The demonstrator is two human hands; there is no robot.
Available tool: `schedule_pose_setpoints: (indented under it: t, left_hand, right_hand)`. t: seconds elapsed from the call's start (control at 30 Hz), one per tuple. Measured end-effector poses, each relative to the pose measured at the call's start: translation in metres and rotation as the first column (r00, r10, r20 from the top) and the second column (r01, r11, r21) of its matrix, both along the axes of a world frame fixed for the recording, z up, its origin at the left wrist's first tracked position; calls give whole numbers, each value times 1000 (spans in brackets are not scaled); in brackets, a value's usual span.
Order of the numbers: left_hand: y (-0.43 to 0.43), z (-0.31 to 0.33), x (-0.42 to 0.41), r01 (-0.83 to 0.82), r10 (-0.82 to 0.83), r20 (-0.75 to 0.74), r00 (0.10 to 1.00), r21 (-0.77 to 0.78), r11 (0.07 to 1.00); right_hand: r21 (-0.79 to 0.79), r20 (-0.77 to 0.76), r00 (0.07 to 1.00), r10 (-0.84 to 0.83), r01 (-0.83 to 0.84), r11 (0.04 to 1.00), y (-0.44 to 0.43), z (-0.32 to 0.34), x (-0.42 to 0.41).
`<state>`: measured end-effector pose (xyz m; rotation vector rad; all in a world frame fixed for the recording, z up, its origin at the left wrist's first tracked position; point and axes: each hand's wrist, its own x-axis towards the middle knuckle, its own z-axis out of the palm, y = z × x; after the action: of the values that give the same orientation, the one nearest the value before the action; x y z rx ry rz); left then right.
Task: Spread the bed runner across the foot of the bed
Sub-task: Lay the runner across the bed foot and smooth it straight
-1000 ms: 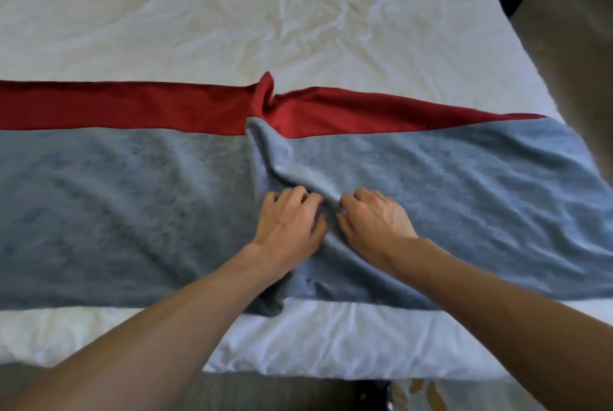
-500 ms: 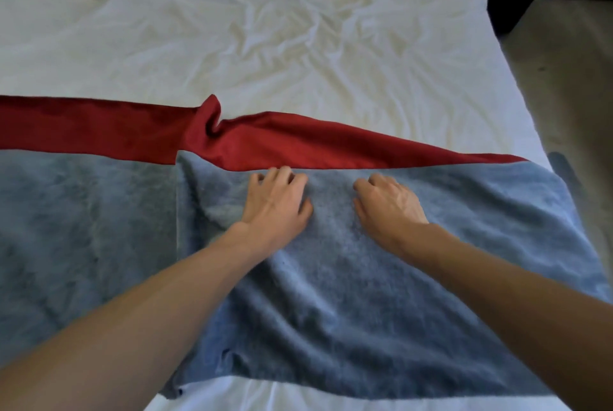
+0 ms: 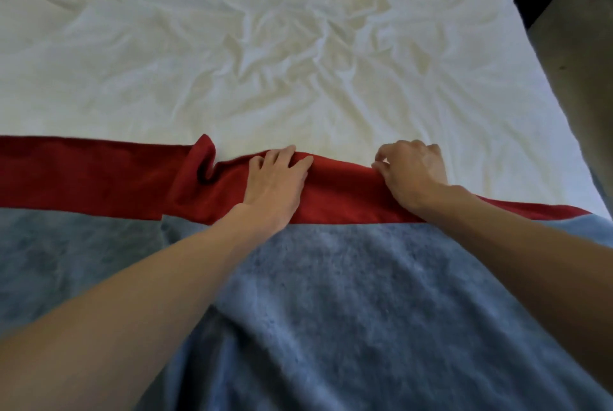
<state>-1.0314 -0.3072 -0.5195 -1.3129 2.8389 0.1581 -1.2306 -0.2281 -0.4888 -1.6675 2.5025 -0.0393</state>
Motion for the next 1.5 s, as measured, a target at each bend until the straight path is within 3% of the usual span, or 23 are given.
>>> schedule_pose_setpoints:
  t: [0.07,0.2,0.43,0.6,0.77,0.9,1.03,1.17,1.37,1.5]
  left_hand:
    - [-15,0,-6,5,-5,-14,1000,12,1000]
    - [-34,-3,-17,21,-21,14,1000,32,999]
    - [-36,-12,-26,97,-97,-20,995,-18,995]
    - [-40,-9,-53,105,-111,-135,985,-45,993]
    - [-25,-11,-106,136,-135,-216,967,-10,991]
    - [-11,-17,-134,186,-174,-193,966,44,982]
    - [-8,-23,-132,173,-164,-169,972,38,984]
    - [-23,-26,-114,136,-132,-144,981,19,991]
    - [-23,-27,-125,153,-147,-177,973,22,988]
    - [-18,-32,-124,147,-145,-167,975,-2,989]
  right_hand:
    - [38,69,997,-17,15,999,-8,-3,-2]
    - [153,24,998,59,-62,986,-5,-19,2]
    - [128,48,993,106,-112,985,3,-27,7]
    - [73,-135,991,24,-15,997,3,-11,-18]
    - [223,-268,963,-35,98,970,6,-11,-61]
    - [298,-334,935,-119,225,928,20,-22,-74]
    - [229,-314,935,-165,243,942,23,-25,-72]
    - [83,-51,984,-173,177,981,17,-26,-71]
    - [112,-230,958,-173,203,973,15,-23,-81]
    - [134,-235,953,-189,224,965,16,-25,-73]
